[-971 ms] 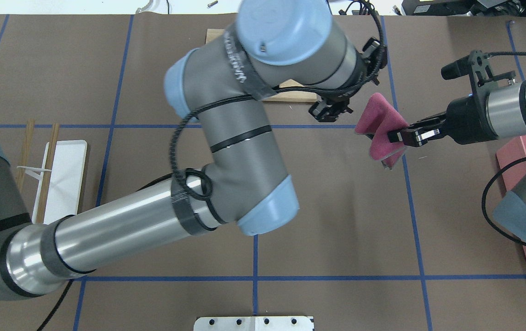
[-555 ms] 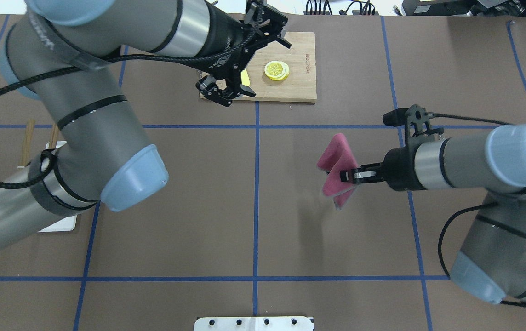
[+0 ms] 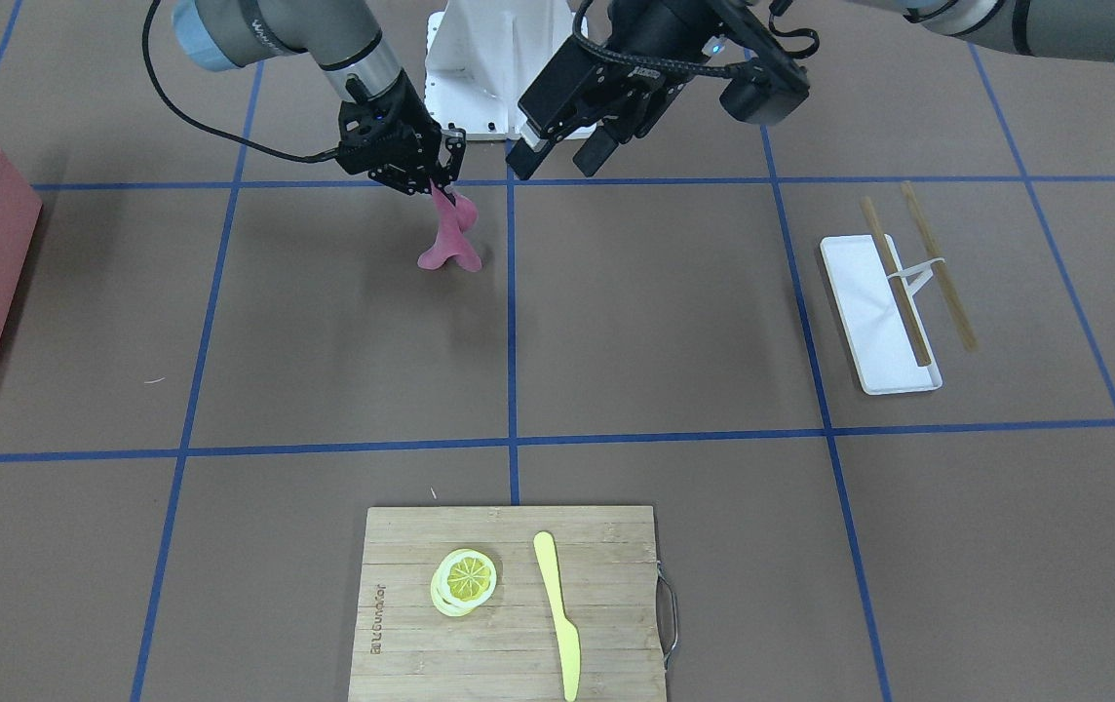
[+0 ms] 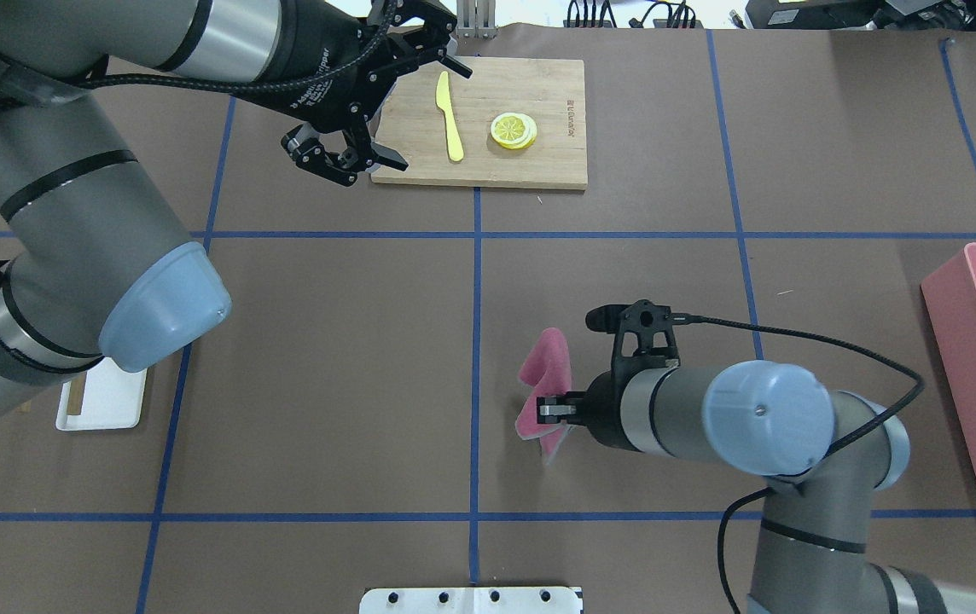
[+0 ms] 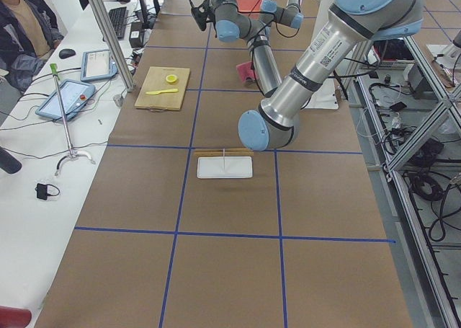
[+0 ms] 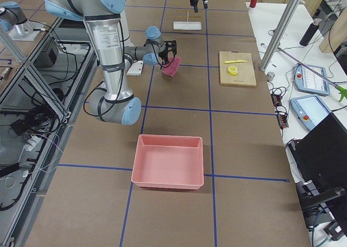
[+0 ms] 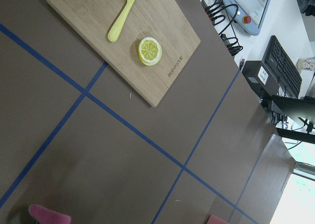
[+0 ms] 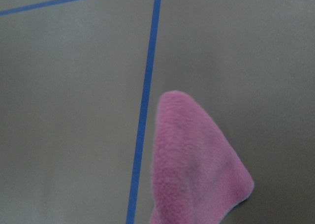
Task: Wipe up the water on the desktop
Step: 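Lower the cloth with the right gripper and wipe it across the table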
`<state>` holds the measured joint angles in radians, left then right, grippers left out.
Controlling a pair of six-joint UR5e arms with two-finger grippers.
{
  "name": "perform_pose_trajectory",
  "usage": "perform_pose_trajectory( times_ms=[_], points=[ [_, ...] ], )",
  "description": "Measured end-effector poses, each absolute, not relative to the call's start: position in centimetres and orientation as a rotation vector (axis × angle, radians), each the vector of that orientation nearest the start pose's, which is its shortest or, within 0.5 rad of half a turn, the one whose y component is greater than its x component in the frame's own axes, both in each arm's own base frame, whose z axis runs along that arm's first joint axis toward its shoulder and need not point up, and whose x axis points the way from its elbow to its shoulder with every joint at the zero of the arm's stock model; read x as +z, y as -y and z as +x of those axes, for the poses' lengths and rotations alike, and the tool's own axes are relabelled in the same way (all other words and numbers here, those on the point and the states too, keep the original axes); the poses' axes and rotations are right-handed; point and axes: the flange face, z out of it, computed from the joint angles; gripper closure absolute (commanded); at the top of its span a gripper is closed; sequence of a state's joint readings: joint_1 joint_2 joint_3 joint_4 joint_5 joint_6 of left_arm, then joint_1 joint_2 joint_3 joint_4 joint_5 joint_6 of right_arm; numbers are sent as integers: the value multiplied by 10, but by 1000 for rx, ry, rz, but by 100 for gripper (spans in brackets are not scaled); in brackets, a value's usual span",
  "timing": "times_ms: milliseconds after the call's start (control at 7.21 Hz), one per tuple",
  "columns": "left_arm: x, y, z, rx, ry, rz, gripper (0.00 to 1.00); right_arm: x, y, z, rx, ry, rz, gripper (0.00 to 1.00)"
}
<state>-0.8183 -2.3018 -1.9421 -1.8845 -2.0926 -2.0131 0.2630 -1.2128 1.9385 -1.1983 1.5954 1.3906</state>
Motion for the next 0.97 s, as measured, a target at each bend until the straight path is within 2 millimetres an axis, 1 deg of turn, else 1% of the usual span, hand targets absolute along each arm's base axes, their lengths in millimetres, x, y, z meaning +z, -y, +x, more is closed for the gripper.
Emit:
perform_pose_trajectory(
  times_ms=[139,277,416,555,693,832,971],
  points=[
    [50,461,317,-662,-1463,-167,2,270,281,-531,73,1030,212,100],
    [54,456,312,-661,-1465,-166,2,289,296,-521,90,993,204,100],
    [57,452,309,-660,-1466,-166,2,316,316,-497,95,953,184,100],
    [59,452,307,-659,-1464,-169,2,352,332,-463,72,901,166,100],
    [61,453,304,-660,-1462,-173,2,385,339,-430,44,851,158,100],
    [62,457,300,-665,-1461,-172,2,404,341,-403,28,824,150,100],
    [63,461,297,-672,-1458,-170,2,402,343,-400,18,829,145,100]
  ],
)
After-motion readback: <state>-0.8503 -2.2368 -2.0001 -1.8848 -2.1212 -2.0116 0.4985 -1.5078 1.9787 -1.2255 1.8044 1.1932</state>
